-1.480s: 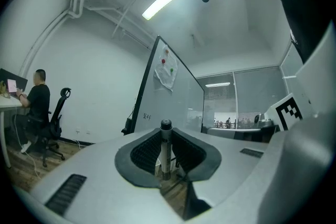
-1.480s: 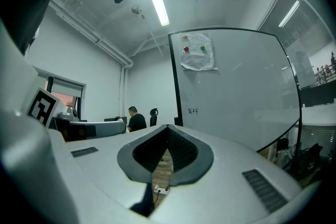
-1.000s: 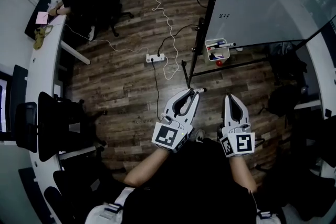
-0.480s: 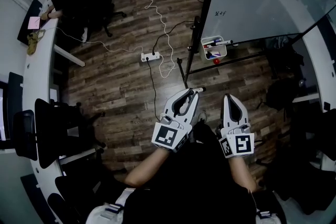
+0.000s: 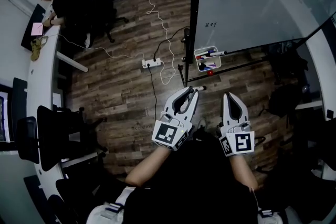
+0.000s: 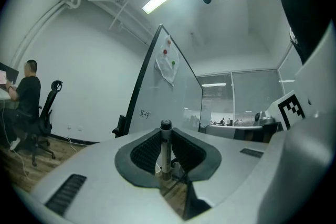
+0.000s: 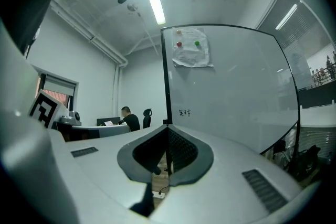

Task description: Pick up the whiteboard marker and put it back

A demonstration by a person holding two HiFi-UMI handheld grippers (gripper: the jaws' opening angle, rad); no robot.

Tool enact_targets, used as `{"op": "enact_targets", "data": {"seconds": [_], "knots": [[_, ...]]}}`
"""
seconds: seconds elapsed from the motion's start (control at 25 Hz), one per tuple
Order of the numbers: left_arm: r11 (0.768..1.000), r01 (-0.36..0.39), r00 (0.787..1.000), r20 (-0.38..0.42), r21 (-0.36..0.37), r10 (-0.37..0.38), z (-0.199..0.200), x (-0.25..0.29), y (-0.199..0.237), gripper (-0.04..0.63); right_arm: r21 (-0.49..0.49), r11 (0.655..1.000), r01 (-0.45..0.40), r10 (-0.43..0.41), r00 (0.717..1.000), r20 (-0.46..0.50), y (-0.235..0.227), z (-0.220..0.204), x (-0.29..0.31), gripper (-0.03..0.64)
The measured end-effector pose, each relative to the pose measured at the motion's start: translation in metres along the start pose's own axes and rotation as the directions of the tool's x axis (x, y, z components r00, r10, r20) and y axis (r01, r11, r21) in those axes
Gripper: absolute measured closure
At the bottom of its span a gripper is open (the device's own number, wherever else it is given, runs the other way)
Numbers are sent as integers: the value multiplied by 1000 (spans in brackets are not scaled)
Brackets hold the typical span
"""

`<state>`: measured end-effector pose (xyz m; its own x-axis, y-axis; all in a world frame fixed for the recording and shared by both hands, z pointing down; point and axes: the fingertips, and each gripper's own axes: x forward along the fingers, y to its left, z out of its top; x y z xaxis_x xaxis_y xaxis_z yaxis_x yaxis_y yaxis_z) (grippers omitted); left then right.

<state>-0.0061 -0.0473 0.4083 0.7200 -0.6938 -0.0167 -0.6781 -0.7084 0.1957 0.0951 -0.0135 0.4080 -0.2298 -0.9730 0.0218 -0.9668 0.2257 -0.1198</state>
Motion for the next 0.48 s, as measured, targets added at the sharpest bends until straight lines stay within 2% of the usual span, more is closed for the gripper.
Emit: {"op": "enact_targets", "data": {"seconds": [0.48], "knots": [[995,-102,995,-22,23,102,-6,63,13,524,26,998,-64,65,998,-17,-57,-4,34,603]]}}
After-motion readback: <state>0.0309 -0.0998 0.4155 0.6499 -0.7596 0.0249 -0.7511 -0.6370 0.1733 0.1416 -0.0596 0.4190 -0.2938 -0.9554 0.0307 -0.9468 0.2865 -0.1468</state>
